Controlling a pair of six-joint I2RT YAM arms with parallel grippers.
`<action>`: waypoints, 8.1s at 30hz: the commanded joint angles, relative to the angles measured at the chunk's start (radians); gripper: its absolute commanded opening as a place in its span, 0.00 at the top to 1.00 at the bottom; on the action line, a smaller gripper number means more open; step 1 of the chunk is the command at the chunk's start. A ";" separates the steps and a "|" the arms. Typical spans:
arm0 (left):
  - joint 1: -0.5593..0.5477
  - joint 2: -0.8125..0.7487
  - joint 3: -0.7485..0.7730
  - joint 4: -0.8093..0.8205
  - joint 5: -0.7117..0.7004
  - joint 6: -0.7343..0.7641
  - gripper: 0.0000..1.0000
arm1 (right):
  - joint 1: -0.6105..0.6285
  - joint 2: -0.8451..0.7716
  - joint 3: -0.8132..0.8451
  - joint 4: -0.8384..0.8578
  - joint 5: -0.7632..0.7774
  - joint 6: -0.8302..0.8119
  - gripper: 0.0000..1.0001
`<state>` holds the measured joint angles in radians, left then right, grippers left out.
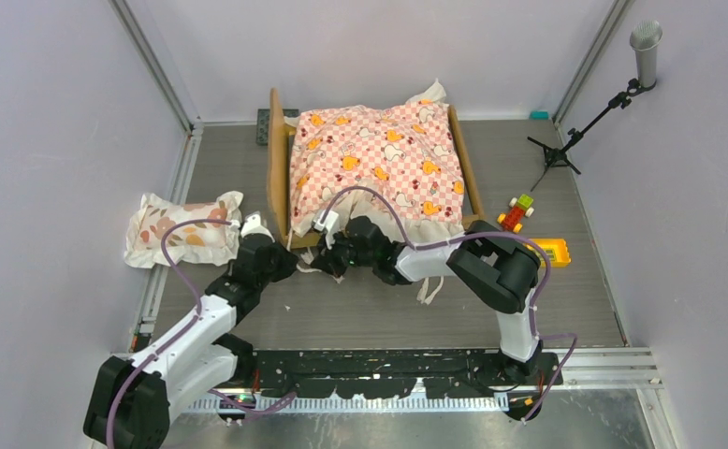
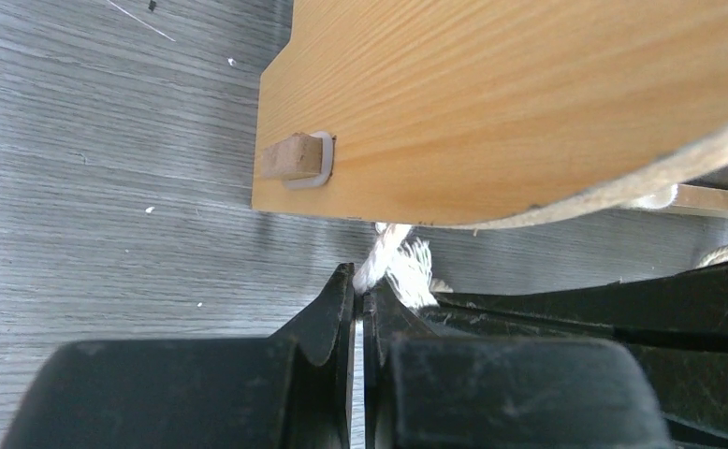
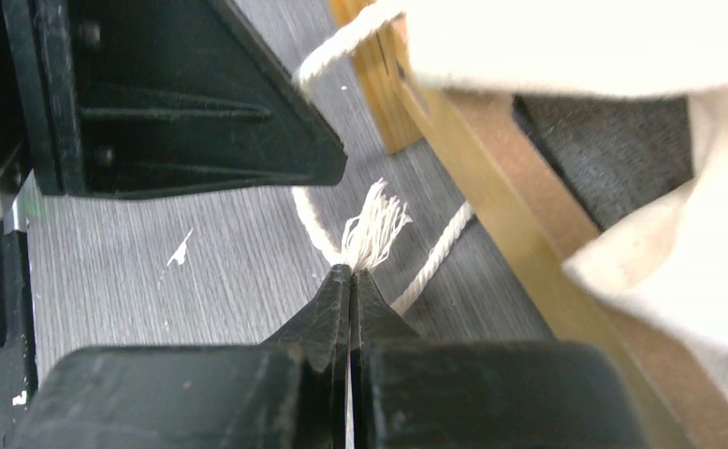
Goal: Set up the pet bed
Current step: Tie the ropes to the bed frame.
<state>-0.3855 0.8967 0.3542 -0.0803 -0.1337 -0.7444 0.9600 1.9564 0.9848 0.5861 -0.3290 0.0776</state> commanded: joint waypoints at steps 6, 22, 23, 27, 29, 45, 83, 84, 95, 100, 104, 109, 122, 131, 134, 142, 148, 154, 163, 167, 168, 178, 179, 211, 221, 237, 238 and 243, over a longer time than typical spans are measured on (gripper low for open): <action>0.004 -0.028 -0.009 -0.022 0.026 0.004 1.00 | 0.001 0.010 0.130 -0.072 0.043 -0.064 0.99; 0.003 -0.084 -0.018 -0.041 0.055 -0.006 1.00 | 0.021 0.132 0.191 0.051 -0.010 -0.038 0.99; 0.004 -0.083 -0.018 -0.043 0.055 -0.007 1.00 | 0.023 0.137 0.196 0.059 -0.017 -0.036 0.99; 0.004 -0.079 -0.021 -0.044 0.063 -0.010 1.00 | 0.030 0.159 0.215 0.083 -0.048 -0.035 0.99; 0.004 -0.079 -0.021 -0.045 0.063 -0.010 0.98 | 0.031 0.167 0.214 0.107 -0.067 -0.037 0.99; 0.004 -0.127 0.032 -0.120 0.063 0.007 0.75 | 0.030 0.200 0.212 0.158 -0.250 -0.064 0.99; 0.280 -0.113 0.243 -0.511 0.040 -0.013 0.41 | 0.011 0.246 0.252 0.245 -0.335 -0.110 0.99; 0.288 -0.107 0.240 -0.509 0.047 -0.019 0.41 | 0.010 0.246 0.253 0.250 -0.328 -0.110 0.99; 0.331 -0.018 0.209 -0.405 0.128 -0.071 0.32 | 0.011 0.257 0.275 0.259 -0.282 -0.118 0.99; 0.332 0.039 0.196 -0.351 0.176 -0.087 0.31 | 0.011 0.256 0.281 0.262 -0.310 -0.114 0.99; 0.335 0.067 0.180 -0.301 0.204 -0.111 0.31 | 0.011 0.257 0.285 0.262 -0.323 -0.110 0.99; 0.334 0.086 0.181 -0.287 0.202 -0.110 0.31 | 0.011 0.258 0.286 0.268 -0.328 -0.109 0.99; 0.334 0.091 0.136 -0.237 0.230 -0.125 0.58 | 0.011 0.260 0.284 0.290 -0.312 -0.095 0.99; 0.335 0.096 0.127 -0.214 0.241 -0.134 0.83 | 0.010 0.260 0.284 0.301 -0.312 -0.083 0.99; 0.334 0.100 0.127 -0.212 0.238 -0.133 1.00 | 0.009 0.256 0.276 0.301 -0.307 -0.084 0.94; 0.334 0.101 0.125 -0.216 0.220 -0.125 1.00 | 0.006 0.146 0.171 0.195 -0.260 -0.214 0.65; 0.334 0.094 0.127 -0.216 0.220 -0.127 1.00 | 0.006 0.045 0.094 0.005 -0.190 -0.393 0.54; 0.334 0.093 0.132 -0.216 0.233 -0.128 1.00 | 0.006 0.040 0.054 0.026 -0.091 -0.496 0.48; 0.334 0.086 0.131 -0.220 0.240 -0.124 1.00 | 0.005 0.106 0.152 -0.029 -0.011 -0.575 0.45; 0.334 0.086 0.130 -0.218 0.243 -0.122 1.00 | 0.005 0.135 0.209 -0.095 -0.034 -0.572 0.45; 0.333 0.086 0.130 -0.216 0.245 -0.122 1.00 | 0.006 0.142 0.221 -0.116 -0.040 -0.569 0.45; 0.334 0.081 0.135 -0.221 0.250 -0.119 1.00 | 0.005 0.168 0.302 -0.302 -0.024 -0.591 0.45; 0.334 0.078 0.135 -0.221 0.251 -0.119 1.00 | 0.005 0.170 0.321 -0.353 -0.021 -0.601 0.45; 0.337 0.049 0.181 -0.274 0.209 -0.104 1.00 | 0.045 0.047 0.217 -0.591 0.320 -0.372 0.99; 0.381 0.056 0.307 -0.343 0.185 -0.046 1.00 | 0.051 -0.035 0.115 -0.599 0.561 -0.174 0.99; 0.483 -0.032 0.362 -0.444 0.114 -0.036 1.00 | 0.046 -0.021 0.111 -0.725 0.878 -0.022 0.99; 0.490 -0.038 0.367 -0.451 0.112 -0.034 1.00 | 0.045 -0.017 0.109 -0.729 0.885 -0.017 0.99; 0.508 -0.077 0.368 -0.487 0.108 -0.029 1.00 | 0.040 -0.015 0.097 -0.740 0.895 -0.005 0.99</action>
<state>0.1001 0.8646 0.6792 -0.5404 0.0189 -0.8005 1.0122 1.9228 1.1069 -0.0513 0.5110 0.0402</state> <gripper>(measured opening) 0.012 0.020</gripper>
